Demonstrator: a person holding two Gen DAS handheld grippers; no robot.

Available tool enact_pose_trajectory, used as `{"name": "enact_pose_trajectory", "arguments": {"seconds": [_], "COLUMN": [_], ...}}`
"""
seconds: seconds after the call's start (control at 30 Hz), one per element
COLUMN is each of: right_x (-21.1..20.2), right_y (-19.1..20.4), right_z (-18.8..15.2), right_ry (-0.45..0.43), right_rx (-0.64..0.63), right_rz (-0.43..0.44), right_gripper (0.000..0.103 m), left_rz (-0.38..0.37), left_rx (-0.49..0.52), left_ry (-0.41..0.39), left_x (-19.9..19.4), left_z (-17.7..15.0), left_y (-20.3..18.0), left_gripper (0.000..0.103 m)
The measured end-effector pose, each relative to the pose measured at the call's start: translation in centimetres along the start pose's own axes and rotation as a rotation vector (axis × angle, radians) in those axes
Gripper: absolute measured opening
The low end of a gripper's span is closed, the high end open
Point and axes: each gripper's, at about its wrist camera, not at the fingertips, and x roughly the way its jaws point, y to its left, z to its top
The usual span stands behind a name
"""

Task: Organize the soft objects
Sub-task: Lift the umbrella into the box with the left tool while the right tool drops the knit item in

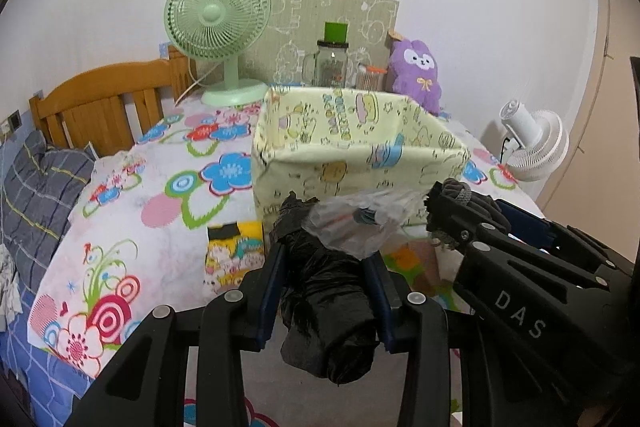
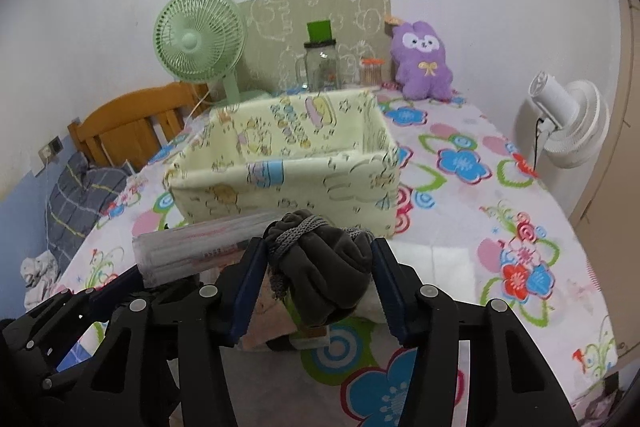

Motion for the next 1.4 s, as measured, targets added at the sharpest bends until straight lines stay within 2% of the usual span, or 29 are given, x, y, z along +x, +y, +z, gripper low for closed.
{"name": "enact_pose_trajectory", "arguments": {"seconds": [0.67, 0.77, 1.4], "right_x": [-3.1, -3.4, -3.4], "right_y": [-0.6, -0.8, -1.1], "right_z": [3.7, 4.1, 6.9], "right_ry": [-0.102, -0.104, -0.124], "right_rx": [0.007, 0.016, 0.008], "right_rz": [-0.039, -0.023, -0.022], "right_gripper": [0.057, 0.057, 0.057], "left_rz": [-0.028, -0.01, -0.015], "left_rx": [-0.02, -0.009, 0.005], "left_ry": [-0.099, -0.121, -0.129], "left_x": [-2.3, -2.6, -1.2], "left_z": [4.5, 5.3, 7.9], "left_y": [-0.2, -0.4, -0.7], "left_gripper": [0.04, 0.04, 0.04]}}
